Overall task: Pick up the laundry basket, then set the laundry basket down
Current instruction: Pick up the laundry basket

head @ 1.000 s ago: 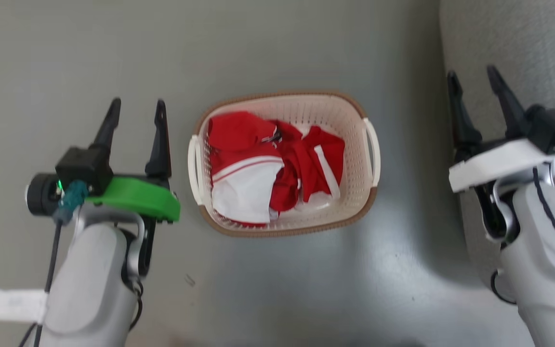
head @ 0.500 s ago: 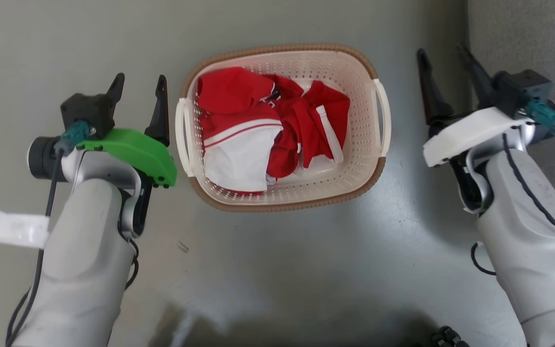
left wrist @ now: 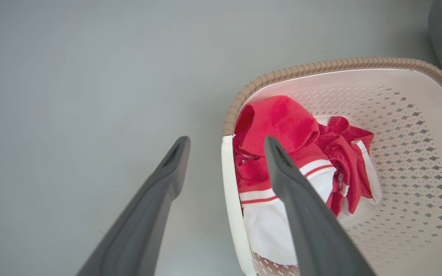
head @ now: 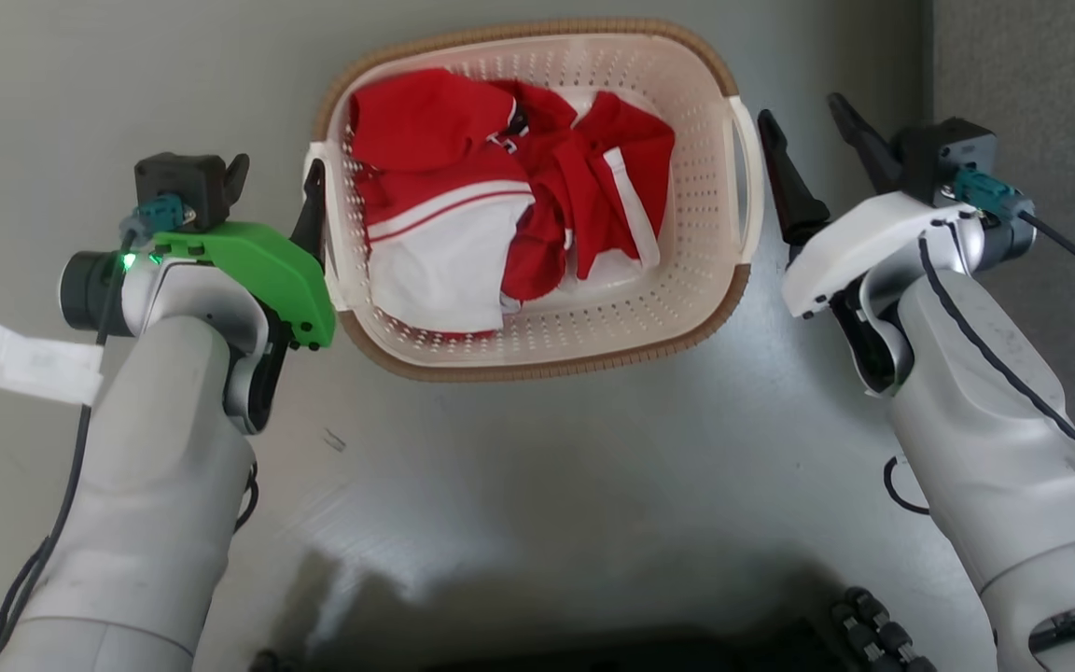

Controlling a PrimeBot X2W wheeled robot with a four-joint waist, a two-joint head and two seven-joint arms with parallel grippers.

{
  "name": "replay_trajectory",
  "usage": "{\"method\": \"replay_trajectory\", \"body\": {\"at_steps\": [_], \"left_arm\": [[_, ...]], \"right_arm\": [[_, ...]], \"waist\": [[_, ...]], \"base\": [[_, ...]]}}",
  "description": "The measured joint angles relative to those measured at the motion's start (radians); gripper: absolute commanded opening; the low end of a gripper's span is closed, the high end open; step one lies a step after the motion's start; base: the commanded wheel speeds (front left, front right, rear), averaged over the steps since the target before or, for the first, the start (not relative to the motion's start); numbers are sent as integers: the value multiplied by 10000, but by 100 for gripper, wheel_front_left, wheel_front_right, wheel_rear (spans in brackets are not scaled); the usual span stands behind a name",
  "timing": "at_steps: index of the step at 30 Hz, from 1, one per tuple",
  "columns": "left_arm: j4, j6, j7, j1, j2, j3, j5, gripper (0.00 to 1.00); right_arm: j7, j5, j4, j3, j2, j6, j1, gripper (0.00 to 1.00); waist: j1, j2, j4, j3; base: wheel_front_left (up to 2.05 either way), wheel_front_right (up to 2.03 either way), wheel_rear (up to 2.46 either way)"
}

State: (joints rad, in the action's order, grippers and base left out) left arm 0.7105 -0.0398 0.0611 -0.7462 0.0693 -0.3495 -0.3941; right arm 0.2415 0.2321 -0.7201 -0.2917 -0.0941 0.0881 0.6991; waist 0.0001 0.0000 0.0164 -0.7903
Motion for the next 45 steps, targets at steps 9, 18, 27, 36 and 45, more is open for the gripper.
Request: {"method": "replay_trajectory", "body": {"at_steps": [9,18,27,36,45], "left_arm": [[1011,-144,-81,-589,27,36,-2,100],[1789,-307,-77,-1221,13,27,-10,100],[2550,-407,-52,-1821,-205,151,-205,0],[3154,-493,29,-2150,-545,127,-316,0],[3983,-667,59,-2152,-713,127,-598,0]], "right_arm": [[0,4,-880,-380,130,115,525,100],[-61,4,-1626,-690,205,199,1127,100],[-63,67,-2228,-874,232,267,1697,0],[-90,244,-2836,-961,477,339,1938,0],[-92,320,-3611,-1081,589,353,1954,0]], "waist": [[0,0,179,-697],[-1,0,301,-1386],[-1,0,240,-1863],[-1,0,187,-1787],[0,0,166,-1265]], "base": [[0,0,0],[0,0,0],[0,0,0],[0,0,0],[0,0,0]]}}
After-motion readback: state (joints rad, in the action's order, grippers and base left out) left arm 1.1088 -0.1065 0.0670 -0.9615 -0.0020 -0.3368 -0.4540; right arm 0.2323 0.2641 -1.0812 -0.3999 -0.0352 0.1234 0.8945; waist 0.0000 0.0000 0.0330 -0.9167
